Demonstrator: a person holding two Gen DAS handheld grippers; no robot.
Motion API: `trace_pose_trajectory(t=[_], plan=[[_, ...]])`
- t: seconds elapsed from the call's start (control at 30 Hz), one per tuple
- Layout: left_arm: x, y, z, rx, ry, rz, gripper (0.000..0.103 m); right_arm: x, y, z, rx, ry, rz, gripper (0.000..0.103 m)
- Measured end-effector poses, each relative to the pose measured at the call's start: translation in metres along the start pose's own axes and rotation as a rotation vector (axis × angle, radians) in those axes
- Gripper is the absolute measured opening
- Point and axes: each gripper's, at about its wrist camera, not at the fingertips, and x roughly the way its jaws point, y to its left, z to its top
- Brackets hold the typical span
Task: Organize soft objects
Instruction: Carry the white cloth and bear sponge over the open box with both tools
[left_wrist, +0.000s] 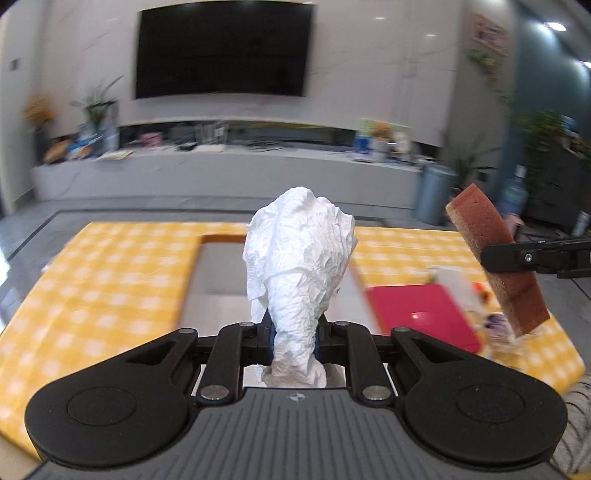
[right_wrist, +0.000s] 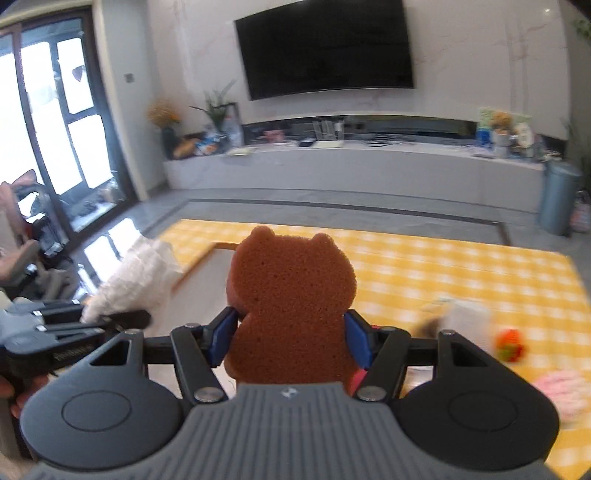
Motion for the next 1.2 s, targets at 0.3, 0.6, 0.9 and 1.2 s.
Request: trace_pose_trajectory(t=[0.3, 0.6, 0.9, 1.2], plan=[[0.022, 0.020, -0.016, 0.057, 0.101, 0.143, 0.020, 0.094, 0.068, -0.013, -0.041, 0.131, 0.044, 0.063], [0.025, 0.029, -0.032, 0.113, 0.159, 0.254, 0.023, 0.161, 0.083, -0.031, -0.050, 0.261, -0.033, 0.062], [0.029, 0.039, -0.030, 0.090, 0.162, 0.249, 0.035, 0.186, 0.093, -0.037, -0.026, 0.300, -0.070, 0.062], [0.007, 0.015, -0.035, 0.270, -0.065, 0.332, 0.098, 0.180, 0.085, -0.036, 0.001, 0.287, -0.088, 0.062]])
